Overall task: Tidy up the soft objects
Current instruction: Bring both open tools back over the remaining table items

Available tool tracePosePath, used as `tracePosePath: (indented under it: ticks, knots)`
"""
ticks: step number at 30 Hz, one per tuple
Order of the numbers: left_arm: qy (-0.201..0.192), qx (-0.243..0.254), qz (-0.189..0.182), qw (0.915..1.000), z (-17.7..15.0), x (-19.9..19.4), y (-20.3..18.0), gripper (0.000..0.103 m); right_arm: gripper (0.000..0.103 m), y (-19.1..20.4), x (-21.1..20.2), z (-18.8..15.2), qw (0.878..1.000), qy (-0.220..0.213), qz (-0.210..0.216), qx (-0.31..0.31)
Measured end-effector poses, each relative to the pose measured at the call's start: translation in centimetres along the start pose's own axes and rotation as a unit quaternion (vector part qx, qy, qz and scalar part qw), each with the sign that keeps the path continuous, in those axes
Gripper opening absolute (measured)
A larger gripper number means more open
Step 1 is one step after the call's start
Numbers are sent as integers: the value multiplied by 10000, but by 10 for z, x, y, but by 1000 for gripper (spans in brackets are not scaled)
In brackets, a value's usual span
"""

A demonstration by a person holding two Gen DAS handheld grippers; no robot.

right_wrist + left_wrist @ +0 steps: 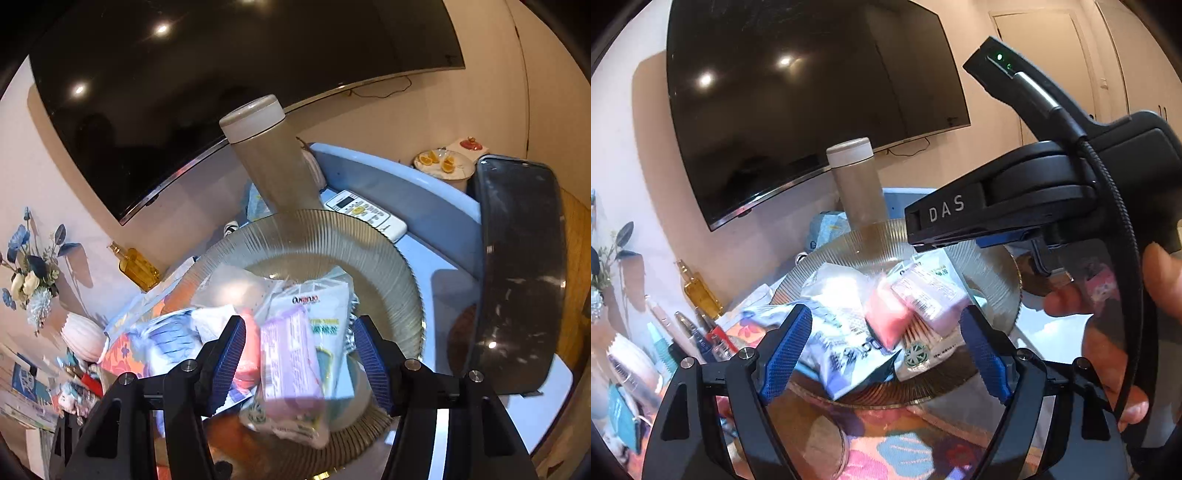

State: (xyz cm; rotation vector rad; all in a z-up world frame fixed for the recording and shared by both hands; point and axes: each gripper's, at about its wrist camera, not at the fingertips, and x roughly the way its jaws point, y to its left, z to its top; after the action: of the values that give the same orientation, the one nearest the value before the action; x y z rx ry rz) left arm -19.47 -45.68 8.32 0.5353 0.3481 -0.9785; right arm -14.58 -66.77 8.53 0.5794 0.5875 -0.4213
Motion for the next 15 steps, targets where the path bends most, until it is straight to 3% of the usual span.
tracePosePath:
  ticks: [8, 15]
  knots:
    - [-165, 76, -97, 9998, -5, -59, -5, 81, 60, 19, -55, -24, 9979, -434, -147, -463]
    - [-155, -698, -553, 9959, -22, -134, 37, 88, 60, 46, -109, -52, 9926, -813, 8, -900]
